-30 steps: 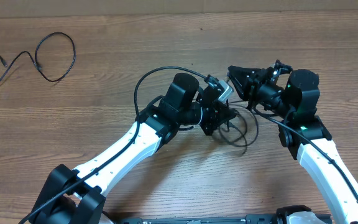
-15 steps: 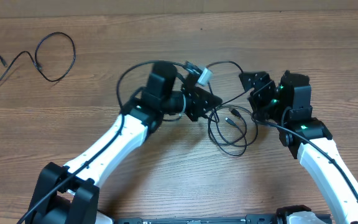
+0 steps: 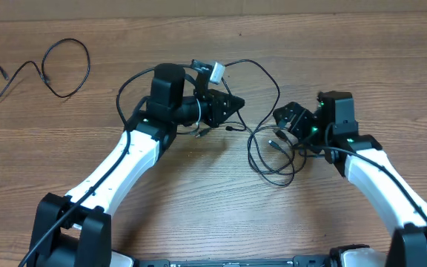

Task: Untangle cables

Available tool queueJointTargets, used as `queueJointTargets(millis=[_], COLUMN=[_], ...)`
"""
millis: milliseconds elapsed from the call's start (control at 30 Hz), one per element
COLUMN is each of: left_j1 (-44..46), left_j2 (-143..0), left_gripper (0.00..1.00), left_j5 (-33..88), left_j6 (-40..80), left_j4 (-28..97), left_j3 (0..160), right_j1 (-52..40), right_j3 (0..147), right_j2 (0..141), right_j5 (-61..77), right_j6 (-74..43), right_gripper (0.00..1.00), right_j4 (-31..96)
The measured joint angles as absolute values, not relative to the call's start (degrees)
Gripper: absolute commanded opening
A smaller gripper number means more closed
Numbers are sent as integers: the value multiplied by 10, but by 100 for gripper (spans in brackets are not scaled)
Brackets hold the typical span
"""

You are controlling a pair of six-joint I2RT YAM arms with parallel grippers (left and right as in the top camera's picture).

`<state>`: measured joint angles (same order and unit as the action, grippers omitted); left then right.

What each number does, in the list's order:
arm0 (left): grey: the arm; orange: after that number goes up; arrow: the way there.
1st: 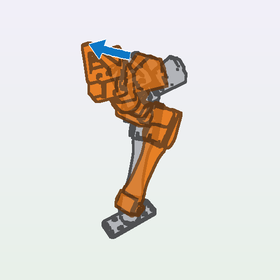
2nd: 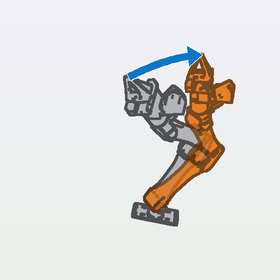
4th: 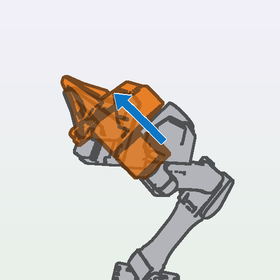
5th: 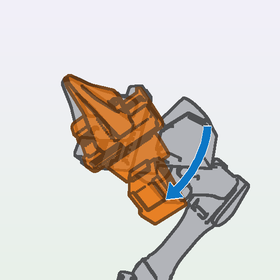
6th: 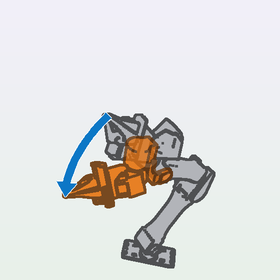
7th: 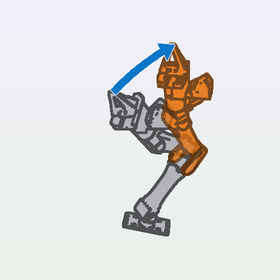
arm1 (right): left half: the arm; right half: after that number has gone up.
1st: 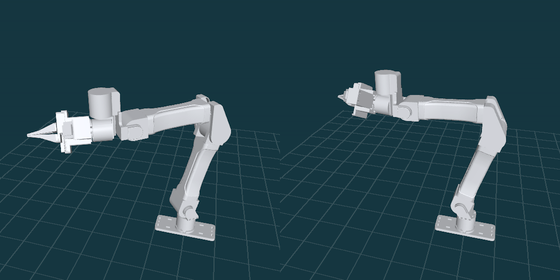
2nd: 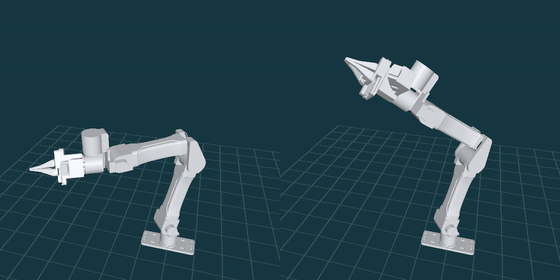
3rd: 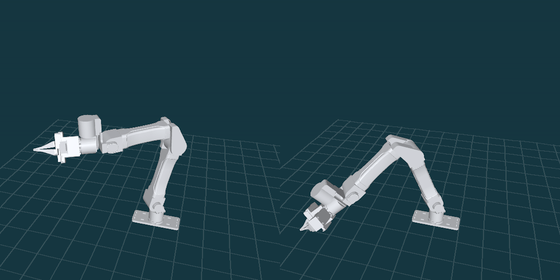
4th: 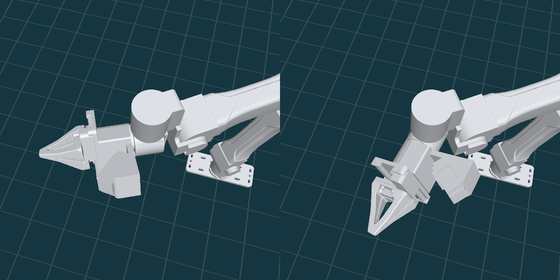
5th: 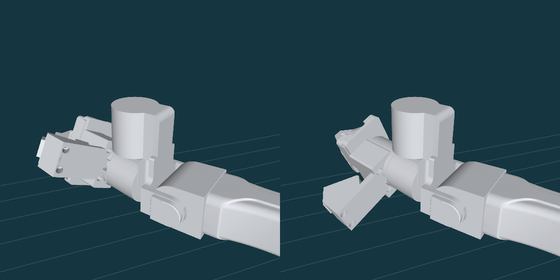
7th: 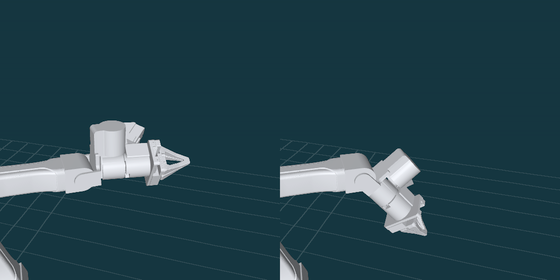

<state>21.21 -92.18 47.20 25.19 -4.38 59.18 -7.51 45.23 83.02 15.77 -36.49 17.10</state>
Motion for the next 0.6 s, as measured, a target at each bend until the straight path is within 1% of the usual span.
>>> queueJointTargets(millis=[267, 467, 533, 600], left_j1=[208, 208, 208, 208], left_j2=[-895, -832, -823, -816], left_gripper=[4, 4, 4, 4], left_j5=[472, 472, 472, 472], left_j6=[258, 267, 269, 271], left_j4=[-43, -43, -43, -43], left_j3=[592, 592, 592, 592], right_j1=[-76, -100, -114, -129], right_j3=[452, 453, 453, 453], right_j2=[877, 897, 917, 935], right_j5=[206, 183, 171, 163], right_j6=[-264, -190, -176, -166], right_gripper=[100, 99, 98, 91], right_j4=[76, 2, -18, -37])
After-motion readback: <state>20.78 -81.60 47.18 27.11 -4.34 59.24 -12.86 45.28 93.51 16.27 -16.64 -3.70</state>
